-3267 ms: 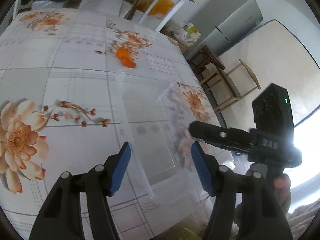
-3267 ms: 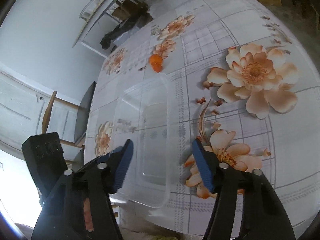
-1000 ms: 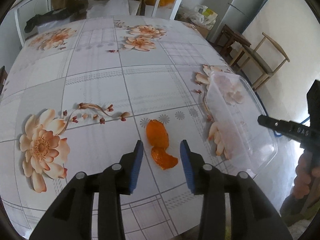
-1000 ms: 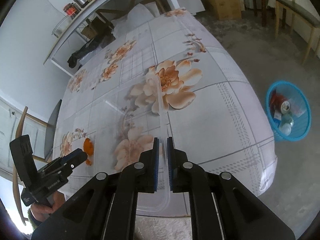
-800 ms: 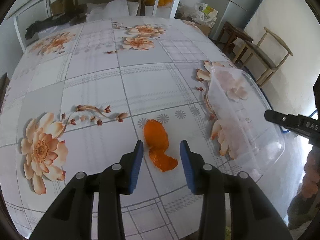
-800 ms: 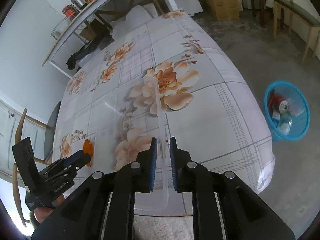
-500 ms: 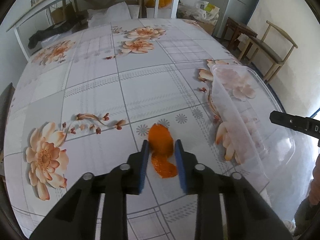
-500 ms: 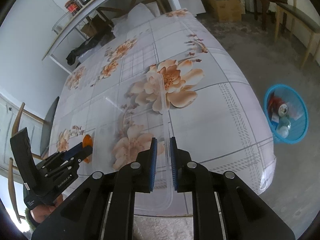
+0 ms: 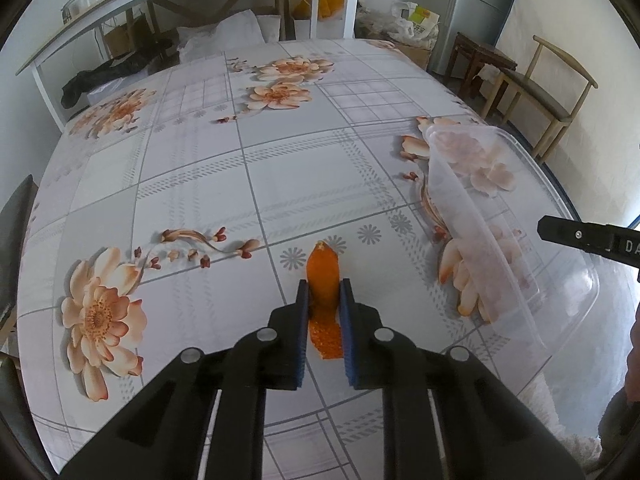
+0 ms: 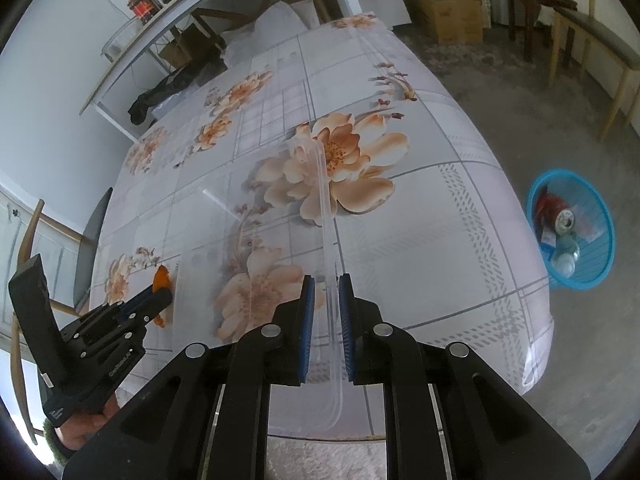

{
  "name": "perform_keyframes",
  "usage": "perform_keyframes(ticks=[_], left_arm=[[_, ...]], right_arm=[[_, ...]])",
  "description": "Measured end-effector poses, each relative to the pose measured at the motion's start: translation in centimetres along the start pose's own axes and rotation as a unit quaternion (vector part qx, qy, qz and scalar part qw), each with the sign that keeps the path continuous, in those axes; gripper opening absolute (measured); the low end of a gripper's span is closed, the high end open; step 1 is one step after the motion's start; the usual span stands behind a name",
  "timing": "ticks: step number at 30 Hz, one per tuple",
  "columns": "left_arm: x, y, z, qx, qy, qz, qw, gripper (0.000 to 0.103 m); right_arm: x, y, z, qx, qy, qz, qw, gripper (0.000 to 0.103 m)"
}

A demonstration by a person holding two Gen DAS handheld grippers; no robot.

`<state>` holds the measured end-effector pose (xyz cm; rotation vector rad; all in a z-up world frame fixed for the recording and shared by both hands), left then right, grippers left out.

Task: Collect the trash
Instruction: 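Grasp the clear container rim with the right tool while the left tool grasps the orange peel, then carry the clear container and orange peel to the wastebasket and release both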

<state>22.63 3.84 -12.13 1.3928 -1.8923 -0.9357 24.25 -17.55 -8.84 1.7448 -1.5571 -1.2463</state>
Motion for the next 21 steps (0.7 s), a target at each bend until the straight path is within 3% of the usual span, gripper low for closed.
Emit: perform_keyframes(ticks=[21], left_arm=[[0.27,0.74,-0.04,0.015,-0.017,-0.014,0.9996,0.013]], right_arm=[[0.2,-0.1,-0.13,0.006,-0.005,0.004,1.0,0.003]])
Point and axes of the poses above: each gripper's, at about its wrist camera, not at the fingertips, and y roughly against the way its jaws point, x to its right, z to its underside, the point moved 7 cm from there along -y, roughly the way its jaws point, and after that the axes turned 3 degrees about x, right-handed, at the moved point
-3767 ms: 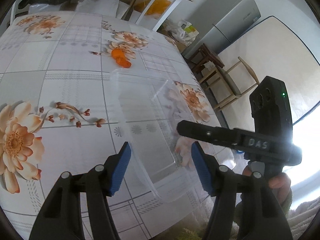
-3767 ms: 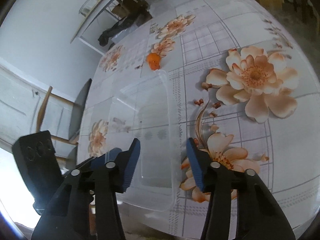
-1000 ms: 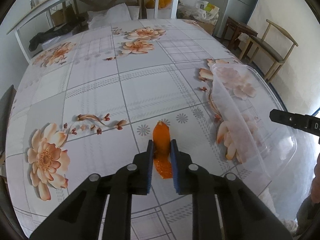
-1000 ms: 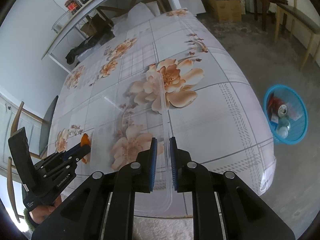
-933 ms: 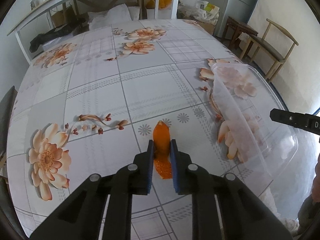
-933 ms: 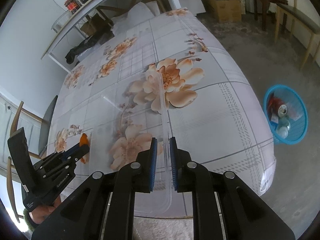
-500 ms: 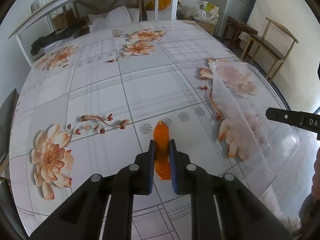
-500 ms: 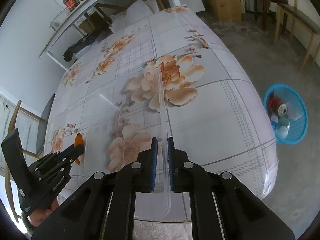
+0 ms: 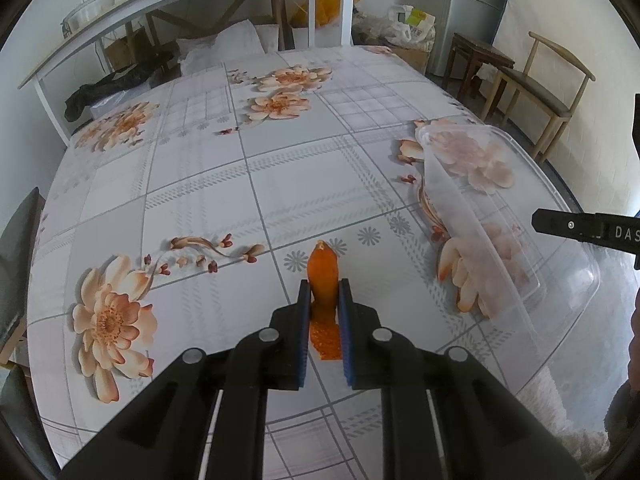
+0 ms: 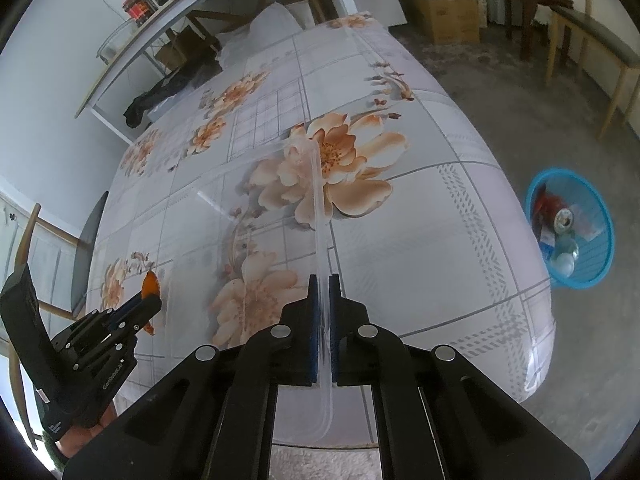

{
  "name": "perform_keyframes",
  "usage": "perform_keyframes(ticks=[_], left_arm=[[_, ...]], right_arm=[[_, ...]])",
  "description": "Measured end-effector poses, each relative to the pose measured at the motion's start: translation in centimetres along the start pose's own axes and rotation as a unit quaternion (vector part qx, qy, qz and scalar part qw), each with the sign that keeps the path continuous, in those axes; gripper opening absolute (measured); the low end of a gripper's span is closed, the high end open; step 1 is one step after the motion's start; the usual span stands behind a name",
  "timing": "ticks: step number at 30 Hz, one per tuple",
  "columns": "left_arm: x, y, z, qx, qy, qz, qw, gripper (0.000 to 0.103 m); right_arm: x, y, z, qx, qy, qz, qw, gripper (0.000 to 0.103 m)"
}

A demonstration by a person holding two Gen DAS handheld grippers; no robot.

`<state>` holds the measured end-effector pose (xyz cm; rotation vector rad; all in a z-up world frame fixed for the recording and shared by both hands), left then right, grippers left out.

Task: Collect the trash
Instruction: 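Carry the clear container and orange peel to the wastebasket and release both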

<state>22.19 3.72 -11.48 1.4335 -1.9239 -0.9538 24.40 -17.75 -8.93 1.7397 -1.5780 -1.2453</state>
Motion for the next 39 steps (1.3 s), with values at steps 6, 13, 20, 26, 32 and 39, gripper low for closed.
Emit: perform_keyframes(ticks=[6,13,20,26,32,39], left_arm=[[0.0,0.3,0.0,0.002,0.004,0.001,1.0,0.013],[-0.1,0.9,-0.5,0.012,0.012,0.006,0.9998,0.012],[0.3,2.3,-2.0,0.027,0.024,0.021,0.9991,0.012],[2.5,4.3,-5.4,0.06,0.012,0.062,0.9962,0.012],[8.9,5.3,-10.8,0.075,-0.027,0.163,0.9834,0.012],[19.9,2.6,-14.9,0.025,-0.097,0.255,0.9619,0.012]], right_arm=[[0.2,0.6,-0.3,0.012,-0.001,0.0,1.0,0.003],[0.6,1.7,-1.2,0.031,-0.01,-0.009,0.999,0.003],[2.1,3.8,-2.9,0.069,-0.028,-0.027,0.997,0.003],[7.0,8.3,-5.3,0.133,-0.071,0.004,0.989,0.003],[17.4,14.8,-3.7,0.206,-0.169,0.098,0.959,0.003],[27.5,14.4,2.5,0.185,-0.28,0.158,0.929,0.003]])
Point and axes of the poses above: each gripper's, at about its wrist camera, not at the fingertips, and y roughly against the way its jaws point, x to its right, z to its underside, the point moved 7 cm from there along -y, roughly the way its jaws point, and after that the axes turned 3 degrees about x, right-handed, at the moved point
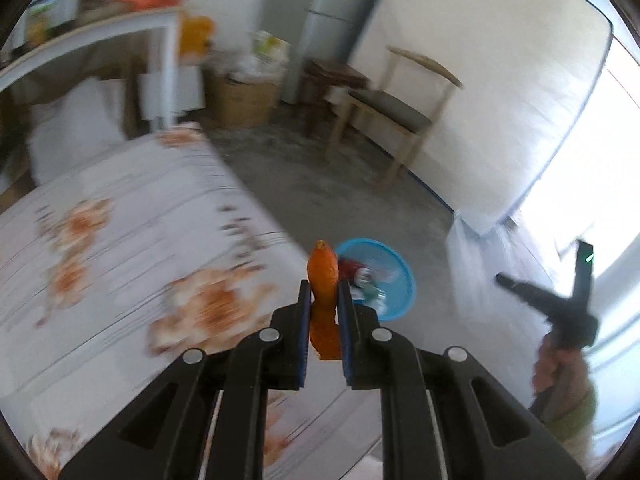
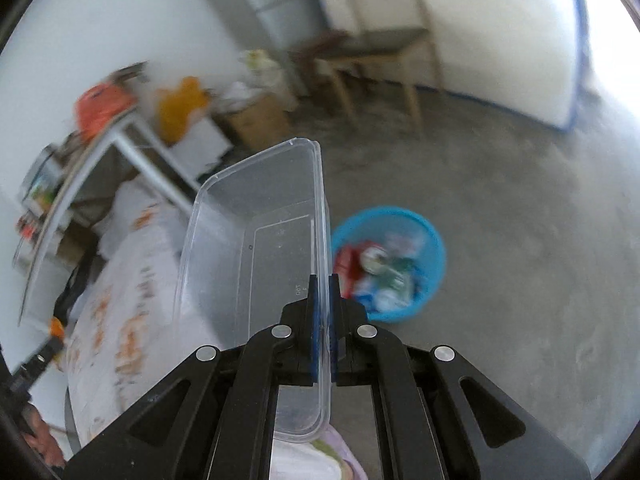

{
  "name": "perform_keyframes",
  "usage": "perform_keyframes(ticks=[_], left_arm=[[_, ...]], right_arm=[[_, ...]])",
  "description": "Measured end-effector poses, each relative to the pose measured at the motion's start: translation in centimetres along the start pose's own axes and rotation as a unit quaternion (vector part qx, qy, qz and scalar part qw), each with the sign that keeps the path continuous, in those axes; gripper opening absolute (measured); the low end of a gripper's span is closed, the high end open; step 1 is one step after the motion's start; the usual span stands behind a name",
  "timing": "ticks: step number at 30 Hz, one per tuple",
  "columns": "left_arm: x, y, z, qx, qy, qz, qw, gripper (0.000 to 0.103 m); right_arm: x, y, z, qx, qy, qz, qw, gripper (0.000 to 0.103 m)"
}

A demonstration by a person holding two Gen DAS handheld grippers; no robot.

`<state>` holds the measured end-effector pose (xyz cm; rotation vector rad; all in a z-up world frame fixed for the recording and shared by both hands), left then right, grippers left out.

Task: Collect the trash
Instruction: 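Carry the clear container and orange peel to the wastebasket and release both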

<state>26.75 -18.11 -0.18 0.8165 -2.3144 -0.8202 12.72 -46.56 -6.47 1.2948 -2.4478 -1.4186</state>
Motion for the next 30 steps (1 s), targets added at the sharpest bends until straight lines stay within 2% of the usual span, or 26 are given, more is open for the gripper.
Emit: perform_keyframes(ticks=[5,9,13,16,18,19,20,22,26,30], left_arm=[[4.6,-6.0,-1.2,-0.046,-0.031,0.03,0.998,0.012],[6.1,-9.4,-1.5,-0.071,-0.034,0.037,0.9962,0.012],[6.6,-11.5,-1.6,-0.088,-0.04,0.033,0.9948,0.012],[6.5,-12.6,-1.6,-0.096,-0.042,0.028,0.9941,0.012],[6.4,-13.4,-1.8,-0.1,-0.041,0.024,0.9939,0.012],[6.4,-13.8,-1.8,-0.102,-0.04,0.022,0.9938,0.012],[6.4,-14.0,-1.7,-0.104,-0.039,0.021,0.9936,0.012],[6.3,-14.3,-1.6,-0.109,-0.039,0.019,0.9931,0.012],[6.7,-15.6,-1.5,-0.121,-0.04,0.019,0.9917,0.012],[7.9,-18.5,-1.7,-0.154,-0.025,0.044,0.9868,0.012]], right_arm=[[5.4,-6.7,1.9,-0.069,-0.043,0.031,0.996,0.003],[7.6,-13.6,1.7,-0.122,-0.066,0.035,0.99,0.003],[8.3,-19.0,0.8,-0.142,-0.07,0.033,0.987,0.005],[8.7,-23.6,-0.6,-0.147,-0.06,0.04,0.987,0.016],[9.6,-26.4,-0.6,-0.154,-0.045,0.057,0.985,0.041],[10.4,-27.1,-0.5,-0.155,-0.04,0.081,0.984,0.045],[11.2,-27.2,-0.5,-0.156,-0.037,0.097,0.982,0.046],[12.3,-26.8,-0.1,-0.153,-0.048,0.101,0.982,0.046],[14.3,-22.9,-0.4,-0.105,-0.08,0.086,0.988,0.051],[15.6,-19.3,0.1,-0.074,-0.113,0.06,0.989,0.054]])
Point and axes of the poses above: each gripper's, at about its wrist camera, not at the fingertips, and y roughly against the way its jaws point, x to its right, z to its underside, the point moved 7 cm from there along -y, roughly the way its jaws point, and after that the axes turned 3 degrees about x, right-handed, at the moved point
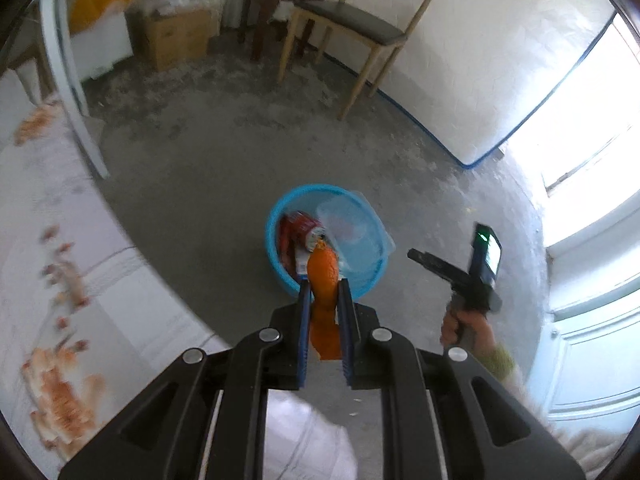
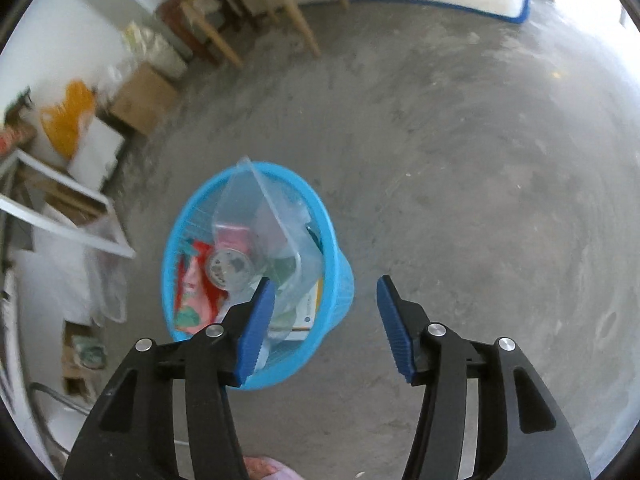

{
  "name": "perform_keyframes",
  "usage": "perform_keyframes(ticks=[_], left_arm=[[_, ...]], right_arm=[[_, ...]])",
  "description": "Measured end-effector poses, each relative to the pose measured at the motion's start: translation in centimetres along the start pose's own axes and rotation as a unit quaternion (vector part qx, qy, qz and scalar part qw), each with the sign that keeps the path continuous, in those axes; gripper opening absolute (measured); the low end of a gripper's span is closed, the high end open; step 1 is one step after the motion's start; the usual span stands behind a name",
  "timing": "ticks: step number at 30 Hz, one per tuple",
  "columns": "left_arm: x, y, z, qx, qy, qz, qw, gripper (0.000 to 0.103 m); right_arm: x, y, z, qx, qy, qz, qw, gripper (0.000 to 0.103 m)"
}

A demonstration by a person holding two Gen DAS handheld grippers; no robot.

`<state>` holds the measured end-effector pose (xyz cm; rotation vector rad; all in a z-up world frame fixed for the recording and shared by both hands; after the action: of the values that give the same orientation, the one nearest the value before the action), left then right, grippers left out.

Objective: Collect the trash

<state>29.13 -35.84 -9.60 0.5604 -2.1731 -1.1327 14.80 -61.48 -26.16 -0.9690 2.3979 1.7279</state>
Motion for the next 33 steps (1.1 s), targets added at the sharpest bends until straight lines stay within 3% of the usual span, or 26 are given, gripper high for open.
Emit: perform_keyframes(ticks=[4,7,9,11,14,18,25,30,33], left_arm=[[1.5,-4.1,-1.8,-0.039,0.01,0.016,0.9991,0.012],[3.2,-7.4,-3.8,-0.04,-0.005,0.011,0.9991,0.014],[3.8,-9.4,-4.8,-0.03,-0.016,-0.011,0.9993,0.045],[3.9,-9.8,-5.5,0.011,-0.017,-0.06,0.998,0.06],[4.3,-9.1,-4.1,0.005,-0.008,-0.046,0.9989,0.065],[3.9,-4.9,-2.3,0.026,0.0,-0.043,0.9987,0.067],[3.9,6.7,2.3,0.114,-0.028,-0.041,0.9922,0.08],[3.2,13.5,8.0,0.17,-0.02,-0.054,0.9839,0.097],[1.9,16.7,11.8,0.205,0.023,-0.073,0.9758,0.097]], right_arm=[[1.1,3.1,2.3,-0.002,-0.014,-0.013,1.0,0.055],[2.0,4.5,4.0,-0.01,-0.024,-0.016,1.0,0.056],[2.5,5.3,5.1,-0.02,-0.025,-0.014,0.999,0.056],[2.7,5.8,5.4,-0.025,-0.028,-0.016,0.999,0.056],[2.5,6.8,5.6,-0.021,-0.021,-0.019,0.999,0.056],[0.5,9.0,5.5,-0.001,0.012,-0.026,1.0,0.057],[-6.5,14.7,5.2,0.065,0.106,-0.067,0.99,0.067],[-12.9,20.4,8.1,0.117,0.22,-0.1,0.963,0.086],[-15.8,22.5,10.8,0.126,0.276,-0.119,0.945,0.094]])
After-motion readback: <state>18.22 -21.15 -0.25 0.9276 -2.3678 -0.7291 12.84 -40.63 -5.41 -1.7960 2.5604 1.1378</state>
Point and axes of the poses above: each gripper's, at about its wrist camera, not at the fingertips, and y roughly against the way its jaws point, x to its right, z to its underside, the point moved 7 cm from there along -y, roughly the way its jaws point, and after that the axes turned 3 degrees about x, right-handed, at the moved point
